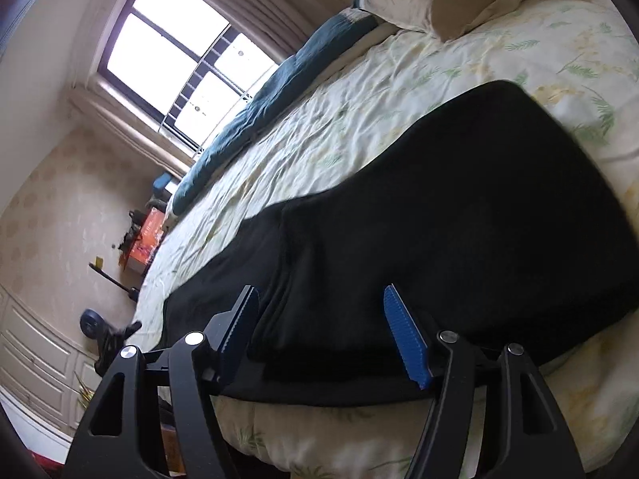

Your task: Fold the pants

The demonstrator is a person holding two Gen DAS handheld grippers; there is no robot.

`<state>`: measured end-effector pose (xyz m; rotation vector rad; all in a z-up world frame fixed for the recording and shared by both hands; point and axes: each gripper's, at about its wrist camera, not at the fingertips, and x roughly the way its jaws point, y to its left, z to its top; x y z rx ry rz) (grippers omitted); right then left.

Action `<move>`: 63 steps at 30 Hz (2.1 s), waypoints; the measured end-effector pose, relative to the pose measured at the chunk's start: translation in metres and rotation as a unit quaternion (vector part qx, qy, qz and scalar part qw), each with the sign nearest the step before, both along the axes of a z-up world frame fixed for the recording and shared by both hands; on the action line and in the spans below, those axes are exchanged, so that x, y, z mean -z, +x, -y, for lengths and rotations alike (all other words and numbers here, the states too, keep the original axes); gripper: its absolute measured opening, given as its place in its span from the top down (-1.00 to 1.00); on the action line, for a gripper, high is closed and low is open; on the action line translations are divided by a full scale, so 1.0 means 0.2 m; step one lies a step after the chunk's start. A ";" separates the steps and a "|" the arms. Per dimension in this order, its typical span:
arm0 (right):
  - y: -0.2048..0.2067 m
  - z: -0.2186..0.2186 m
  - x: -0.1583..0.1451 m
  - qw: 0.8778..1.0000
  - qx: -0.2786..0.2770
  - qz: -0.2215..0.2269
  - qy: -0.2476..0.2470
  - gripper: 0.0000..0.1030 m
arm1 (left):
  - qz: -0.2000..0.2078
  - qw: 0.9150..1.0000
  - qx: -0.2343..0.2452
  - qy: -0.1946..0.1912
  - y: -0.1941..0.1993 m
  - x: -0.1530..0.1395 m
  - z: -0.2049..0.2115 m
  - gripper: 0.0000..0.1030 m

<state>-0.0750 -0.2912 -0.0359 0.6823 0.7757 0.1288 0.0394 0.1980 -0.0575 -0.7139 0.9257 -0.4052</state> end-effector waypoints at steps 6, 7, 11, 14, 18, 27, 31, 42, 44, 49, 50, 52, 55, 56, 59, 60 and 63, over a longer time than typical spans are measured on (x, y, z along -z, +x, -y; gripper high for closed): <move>0.02 -0.10 0.00 0.999 -0.028 0.001 0.025 -0.35 | -0.002 0.999 0.047 -0.025 0.14 0.01 0.06 -0.95; 0.02 -0.11 0.00 0.999 -0.030 0.001 0.024 -0.35 | -0.003 0.998 0.057 -0.025 0.15 0.02 0.09 -0.94; 0.02 -0.14 0.01 0.999 -0.029 0.004 0.018 -0.35 | -0.030 0.997 0.071 -0.007 0.19 0.06 0.16 0.20; 0.01 -0.13 0.02 0.999 -0.025 0.002 0.024 -0.35 | -0.051 0.996 0.063 -0.045 0.21 0.13 0.13 0.62; 0.01 -0.12 0.01 0.999 -0.017 0.001 0.027 -0.35 | -0.054 0.995 0.056 -0.059 0.18 0.11 0.13 0.74; -0.04 -0.08 -0.01 0.999 0.006 0.012 0.038 -0.35 | -0.002 0.996 0.063 -0.063 0.13 -0.21 0.25 0.76; -0.06 -0.08 -0.02 0.999 0.003 0.017 0.043 -0.35 | 0.017 0.996 0.080 -0.045 0.13 -0.38 0.41 0.76; -0.13 -0.07 -0.01 0.997 0.000 0.026 0.067 -0.35 | 0.061 0.986 0.154 0.011 0.12 -0.68 1.18 0.76; -0.15 -0.06 -0.01 0.997 0.004 0.029 0.074 -0.35 | 0.058 0.982 0.176 0.034 0.12 -0.66 1.38 0.76; -0.21 -0.06 -0.01 0.996 0.004 0.033 0.082 -0.35 | 0.027 0.974 0.209 0.085 0.15 -0.48 1.77 0.76; -0.22 -0.06 -0.01 0.996 0.004 0.033 0.084 -0.35 | 0.025 0.972 0.211 0.099 0.15 -0.45 1.81 0.76; -0.23 -0.05 0.00 0.996 0.007 0.031 0.088 -0.35 | 0.021 0.967 0.217 0.135 0.15 -0.37 1.93 0.75; -0.26 -0.04 0.02 0.995 0.012 0.028 0.097 -0.35 | 0.026 0.955 0.223 0.194 0.13 -0.26 2.06 0.75; -0.27 -0.03 0.03 0.995 0.012 0.027 0.097 -0.35 | 0.027 0.952 0.222 0.208 0.12 -0.23 2.08 0.75; -0.27 -0.03 0.05 0.995 0.014 0.022 0.098 -0.35 | 0.032 0.943 0.217 0.250 0.10 -0.16 2.14 0.74; -0.28 -0.03 0.06 0.995 0.015 0.020 0.100 -0.35 | 0.042 0.939 0.213 0.266 0.08 -0.15 2.15 0.73; -0.28 -0.02 0.08 0.993 0.020 0.016 0.112 -0.35 | 0.063 0.931 0.211 0.292 0.04 -0.17 2.19 0.67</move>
